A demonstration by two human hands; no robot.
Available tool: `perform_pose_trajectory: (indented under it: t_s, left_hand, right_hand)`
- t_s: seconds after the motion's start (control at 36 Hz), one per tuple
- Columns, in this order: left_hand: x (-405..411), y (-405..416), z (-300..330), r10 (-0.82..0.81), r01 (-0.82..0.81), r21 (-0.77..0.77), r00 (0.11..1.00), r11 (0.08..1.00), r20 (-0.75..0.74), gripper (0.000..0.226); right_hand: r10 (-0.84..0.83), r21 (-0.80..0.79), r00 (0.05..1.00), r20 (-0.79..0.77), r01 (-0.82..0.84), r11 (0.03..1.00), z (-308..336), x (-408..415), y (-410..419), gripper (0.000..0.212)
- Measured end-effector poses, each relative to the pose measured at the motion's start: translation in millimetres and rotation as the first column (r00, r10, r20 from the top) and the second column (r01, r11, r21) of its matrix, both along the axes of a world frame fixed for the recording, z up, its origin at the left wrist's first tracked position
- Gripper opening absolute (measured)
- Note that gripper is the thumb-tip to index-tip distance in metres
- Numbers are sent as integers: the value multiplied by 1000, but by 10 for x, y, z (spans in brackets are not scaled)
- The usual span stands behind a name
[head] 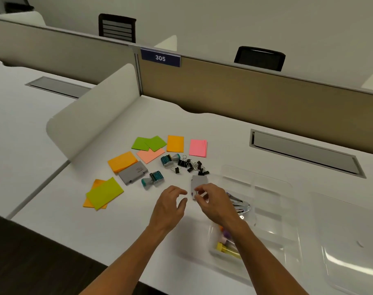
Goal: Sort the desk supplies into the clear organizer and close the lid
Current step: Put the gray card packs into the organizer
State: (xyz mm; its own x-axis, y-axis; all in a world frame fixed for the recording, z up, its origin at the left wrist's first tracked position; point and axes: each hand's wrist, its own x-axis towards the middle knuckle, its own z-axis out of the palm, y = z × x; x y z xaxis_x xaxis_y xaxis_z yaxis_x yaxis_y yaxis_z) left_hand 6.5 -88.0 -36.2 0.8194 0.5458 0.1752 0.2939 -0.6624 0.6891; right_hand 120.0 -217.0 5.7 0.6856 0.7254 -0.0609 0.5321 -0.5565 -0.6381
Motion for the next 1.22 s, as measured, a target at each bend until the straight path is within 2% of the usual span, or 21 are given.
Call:
perform_pose_trajectory:
  t_s: [0.33,0.5,0.64,0.89,1.03,1.22]
  left_hand:
    - [-170,396,-99,91,-93,-59,995,994,-33,25]
    - [-271,702,-139,143,-147,-87,989,985,-43,24]
    - [-322,1045,-87,223,-222,-92,975,971,1,21]
    - [-290,1589,-107,329,-348,-150,934,925,-139,33]
    - [-252,1755,-209,289,-319,-97,927,943,-240,42]
    - [-217,1838,-330,250,-254,23,929,967,-274,49]
  right_hand:
    - [55,-76,998,-25,-57,995,-142,-63,292,34]
    - [32,-168,998,-51,-40,985,-242,-58,395,46]
    - [-15,-160,998,-56,6,987,-312,-50,509,52]
    - [-118,-284,992,-47,100,953,-436,-22,675,70]
    - [-161,-404,987,-7,144,903,-501,-6,733,77]
    - [-223,-440,975,-9,196,876,-560,-5,760,76]
